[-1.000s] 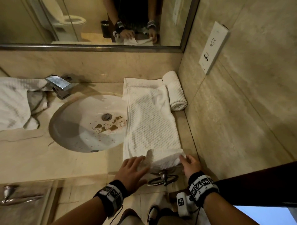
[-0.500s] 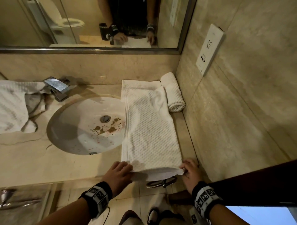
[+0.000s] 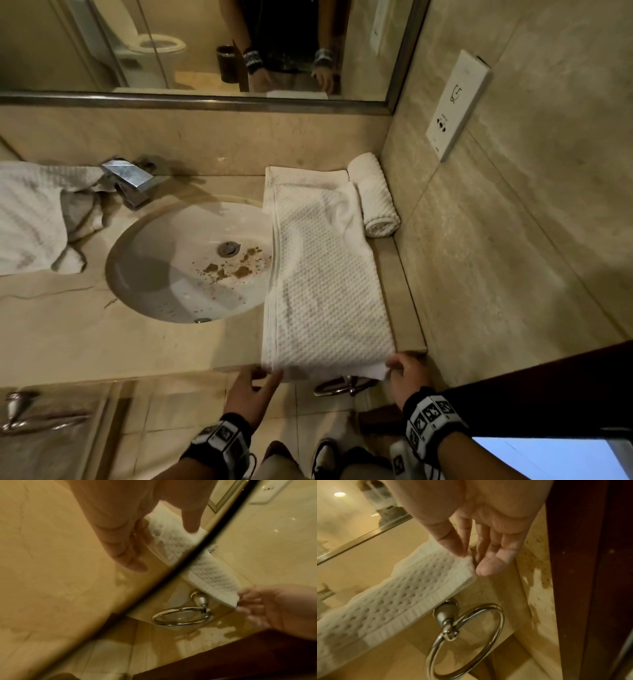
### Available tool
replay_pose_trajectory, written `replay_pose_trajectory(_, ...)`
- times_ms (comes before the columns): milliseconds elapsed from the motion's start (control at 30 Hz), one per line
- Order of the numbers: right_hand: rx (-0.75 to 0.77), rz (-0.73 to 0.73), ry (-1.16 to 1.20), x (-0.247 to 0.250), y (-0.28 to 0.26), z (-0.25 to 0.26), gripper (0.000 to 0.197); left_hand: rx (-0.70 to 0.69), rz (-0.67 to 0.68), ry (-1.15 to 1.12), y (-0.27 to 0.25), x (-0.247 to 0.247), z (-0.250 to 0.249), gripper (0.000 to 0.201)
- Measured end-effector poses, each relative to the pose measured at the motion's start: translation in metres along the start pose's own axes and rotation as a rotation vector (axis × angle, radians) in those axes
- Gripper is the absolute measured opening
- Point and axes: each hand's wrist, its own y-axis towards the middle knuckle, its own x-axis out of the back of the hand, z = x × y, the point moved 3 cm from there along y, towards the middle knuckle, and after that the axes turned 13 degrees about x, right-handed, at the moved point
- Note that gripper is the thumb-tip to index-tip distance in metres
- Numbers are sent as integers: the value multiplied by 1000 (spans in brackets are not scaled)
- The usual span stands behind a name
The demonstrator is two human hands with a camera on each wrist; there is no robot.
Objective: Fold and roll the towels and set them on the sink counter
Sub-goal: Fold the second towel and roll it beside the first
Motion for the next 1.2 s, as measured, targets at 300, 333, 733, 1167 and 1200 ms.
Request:
replay_pose_trajectory(300,-223,-120,420,-21,0,-7,28,229,86,-299,11,-25,-7,62)
replay_pose_trajectory(333,-221,-108,420,-23,2,-10,24,186,57,-277,8,-27,-8,54)
replay_pose_trajectory(733,-150,-216,580,-10,-8,-2,35,-124,-95,-290,-25,-20,-28,32)
replay_pose_trajectory(1167,-183,-98,891,2,-2,12,39,-70,296,-327,-15,3,-49,35)
replay_pose_trajectory(1200,-176,-84,889,2,-1,12,35,-103,313,-236,-15,4,-51,43)
